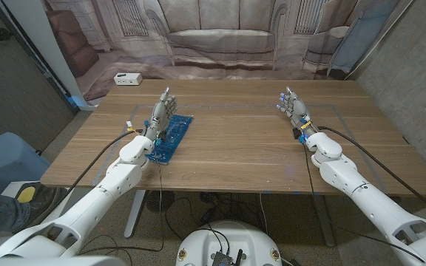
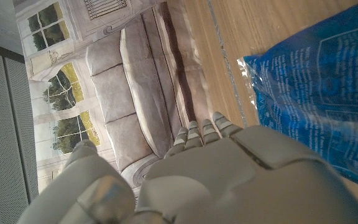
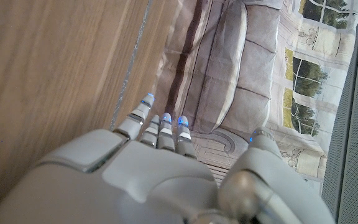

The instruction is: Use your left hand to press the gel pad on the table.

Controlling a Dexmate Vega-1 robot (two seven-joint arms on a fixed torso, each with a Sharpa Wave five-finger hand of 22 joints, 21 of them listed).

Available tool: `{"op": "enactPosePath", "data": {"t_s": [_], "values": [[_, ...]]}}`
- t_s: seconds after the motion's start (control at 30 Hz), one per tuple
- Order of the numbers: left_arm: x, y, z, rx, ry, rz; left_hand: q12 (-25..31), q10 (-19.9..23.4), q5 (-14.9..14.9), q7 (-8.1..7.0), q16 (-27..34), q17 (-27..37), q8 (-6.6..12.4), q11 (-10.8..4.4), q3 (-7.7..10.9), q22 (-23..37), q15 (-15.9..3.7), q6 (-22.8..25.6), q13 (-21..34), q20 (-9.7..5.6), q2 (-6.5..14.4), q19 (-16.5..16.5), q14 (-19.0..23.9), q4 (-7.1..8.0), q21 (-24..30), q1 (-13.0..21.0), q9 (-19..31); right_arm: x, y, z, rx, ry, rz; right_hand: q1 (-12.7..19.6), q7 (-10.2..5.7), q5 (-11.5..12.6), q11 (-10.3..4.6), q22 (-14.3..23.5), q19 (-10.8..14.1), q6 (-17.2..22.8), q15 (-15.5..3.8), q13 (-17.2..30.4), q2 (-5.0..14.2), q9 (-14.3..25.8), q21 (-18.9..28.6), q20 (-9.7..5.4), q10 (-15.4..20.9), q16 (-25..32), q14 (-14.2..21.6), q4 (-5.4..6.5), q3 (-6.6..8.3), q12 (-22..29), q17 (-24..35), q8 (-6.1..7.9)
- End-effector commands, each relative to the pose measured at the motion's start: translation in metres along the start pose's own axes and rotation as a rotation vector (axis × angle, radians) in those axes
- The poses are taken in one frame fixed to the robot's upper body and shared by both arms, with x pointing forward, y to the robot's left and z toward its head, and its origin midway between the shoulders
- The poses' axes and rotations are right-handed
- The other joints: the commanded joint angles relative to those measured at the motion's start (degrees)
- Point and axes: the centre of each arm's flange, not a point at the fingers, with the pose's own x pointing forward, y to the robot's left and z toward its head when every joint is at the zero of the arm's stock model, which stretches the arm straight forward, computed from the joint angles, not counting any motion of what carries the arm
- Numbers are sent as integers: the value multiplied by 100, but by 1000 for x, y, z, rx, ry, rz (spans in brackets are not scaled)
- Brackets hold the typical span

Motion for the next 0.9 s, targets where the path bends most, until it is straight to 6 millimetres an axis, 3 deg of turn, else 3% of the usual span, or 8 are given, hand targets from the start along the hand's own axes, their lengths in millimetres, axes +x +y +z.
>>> {"op": "enactPosePath", "data": {"t_s": [0.03,0.37,0.53,0.9], "values": [[-13,-3,6,36,-25,-18,40,30,27,40,36,8,48,19,34,8,18,23,14,29,-1,-15,25,-7,25,47,15,-5,7,5,-31,-30,6,47,-4,38,28,19,34,53,50,26,-6,10,28,14,16,19,-10,8,30,30,29,28],[-19,0,17,71,-47,-30,117,225,24,33,98,6,107,13,18,10,-18,206,-31,20,0,124,221,-34,13,74,16,-8,10,11,-58,-44,6,33,-12,33,54,19,21,65,53,27,-10,10,28,30,48,22,-10,8,20,42,32,33],[-23,7,30,176,-54,3,168,375,22,37,129,5,143,13,12,11,-33,354,-57,19,10,224,362,-55,4,99,17,-11,11,14,-68,-46,7,29,-17,32,51,19,15,82,58,28,-10,10,28,34,73,28,1,7,16,51,33,38],[-13,19,35,277,-67,7,291,817,12,8,198,6,220,-41,-12,16,-99,831,-105,52,34,636,805,-109,25,161,16,-22,7,17,-96,-48,1,22,-16,31,38,19,7,132,58,30,-1,11,30,48,132,34,9,5,13,71,35,55]]}}
